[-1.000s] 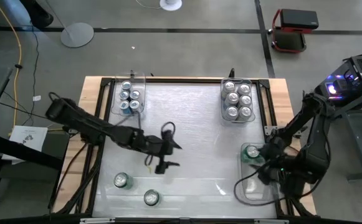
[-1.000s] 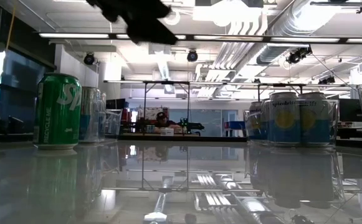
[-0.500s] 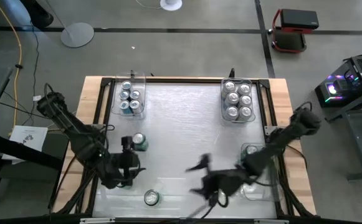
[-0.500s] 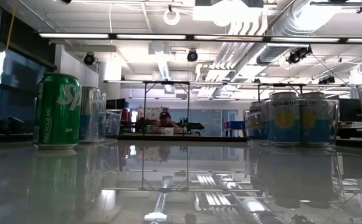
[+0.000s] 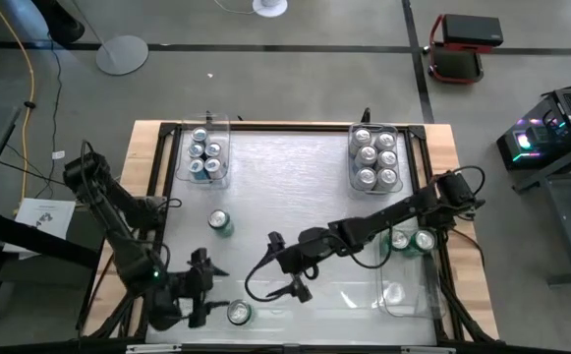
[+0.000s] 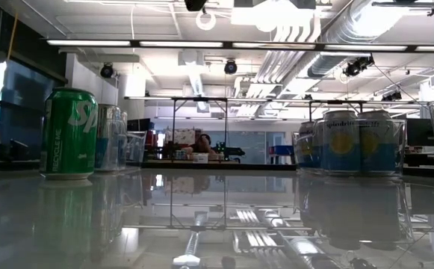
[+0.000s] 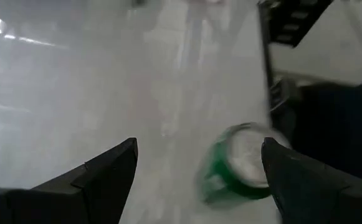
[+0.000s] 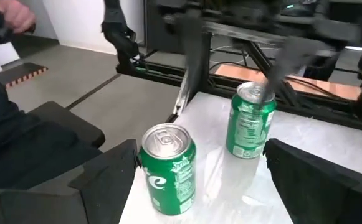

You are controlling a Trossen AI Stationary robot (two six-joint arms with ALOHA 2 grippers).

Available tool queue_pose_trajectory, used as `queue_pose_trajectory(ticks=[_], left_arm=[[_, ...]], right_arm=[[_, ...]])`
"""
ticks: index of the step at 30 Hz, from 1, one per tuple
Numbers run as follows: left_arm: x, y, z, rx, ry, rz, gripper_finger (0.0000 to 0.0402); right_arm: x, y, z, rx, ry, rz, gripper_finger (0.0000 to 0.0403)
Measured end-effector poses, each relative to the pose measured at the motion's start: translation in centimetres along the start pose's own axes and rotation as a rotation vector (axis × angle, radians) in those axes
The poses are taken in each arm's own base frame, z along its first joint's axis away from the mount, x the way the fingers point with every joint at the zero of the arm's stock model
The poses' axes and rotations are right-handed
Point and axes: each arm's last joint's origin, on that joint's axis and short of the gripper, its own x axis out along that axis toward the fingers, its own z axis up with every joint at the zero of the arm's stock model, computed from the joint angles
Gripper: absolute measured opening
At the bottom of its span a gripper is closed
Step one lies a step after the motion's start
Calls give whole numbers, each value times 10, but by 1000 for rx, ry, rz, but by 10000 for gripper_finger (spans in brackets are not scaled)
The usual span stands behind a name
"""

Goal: Sort soda cans
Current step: Put the green soda can into the bottom transparent bin

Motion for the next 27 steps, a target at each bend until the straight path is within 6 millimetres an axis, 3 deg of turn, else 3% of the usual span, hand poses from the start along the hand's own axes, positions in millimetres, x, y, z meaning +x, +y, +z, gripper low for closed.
queue_pose_trajectory(ticks=[5, 11, 15, 18, 23, 27], left_arm=[[3, -31, -15, 38, -69, -43, 315], [26, -57, -42, 78, 53, -66, 312], [37, -56, -54, 8, 188, -49, 312], [38, -52, -54, -45, 248, -36, 312], [40, -54, -53, -26, 154, -9, 312], [45, -52, -49, 92, 120, 1, 312]], right_arm=[[2, 11, 1, 21, -12, -15, 339], [4, 34, -1, 11, -5, -172, 339], [5, 45, -1, 6, -8, -208, 339], [5, 51, -1, 4, -9, -225, 339], [4, 56, -1, 22, -18, -272, 339], [4, 59, -1, 56, -23, -268, 339]])
